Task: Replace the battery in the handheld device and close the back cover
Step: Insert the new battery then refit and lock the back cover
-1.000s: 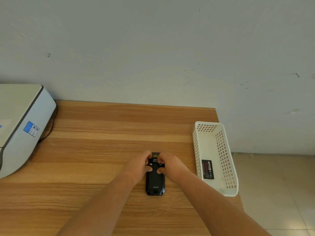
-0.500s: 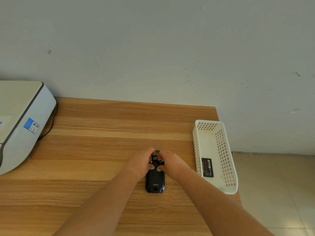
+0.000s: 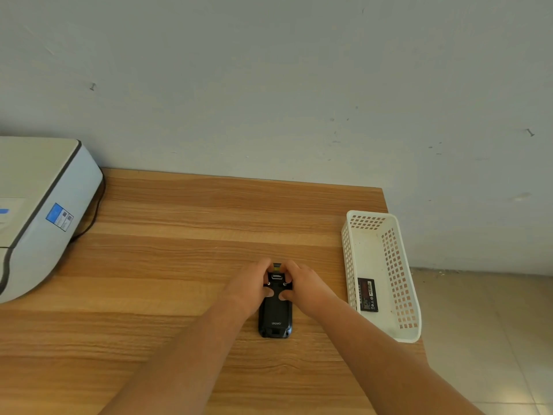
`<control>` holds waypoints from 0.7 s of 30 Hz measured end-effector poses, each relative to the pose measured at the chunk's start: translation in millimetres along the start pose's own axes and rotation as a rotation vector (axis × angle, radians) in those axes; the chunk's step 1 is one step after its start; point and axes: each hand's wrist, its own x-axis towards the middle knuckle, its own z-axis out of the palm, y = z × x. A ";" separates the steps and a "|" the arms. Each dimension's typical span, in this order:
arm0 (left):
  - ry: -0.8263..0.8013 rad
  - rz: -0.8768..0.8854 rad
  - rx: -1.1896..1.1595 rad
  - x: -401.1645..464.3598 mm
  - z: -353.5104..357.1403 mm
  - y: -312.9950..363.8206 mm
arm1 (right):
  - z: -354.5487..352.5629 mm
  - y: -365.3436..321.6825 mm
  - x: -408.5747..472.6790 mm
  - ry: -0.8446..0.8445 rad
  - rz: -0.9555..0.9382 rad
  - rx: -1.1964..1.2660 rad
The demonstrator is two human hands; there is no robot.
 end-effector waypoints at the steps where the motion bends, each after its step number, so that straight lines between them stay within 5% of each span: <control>1: -0.003 0.000 0.001 0.1 -0.2 0.1 | -0.5 -0.4 0.6 -0.007 0.004 -0.004; 21: 0.035 -0.089 -0.071 -1.1 5.0 1.8 | 3.3 -8.8 2.3 0.030 0.182 0.025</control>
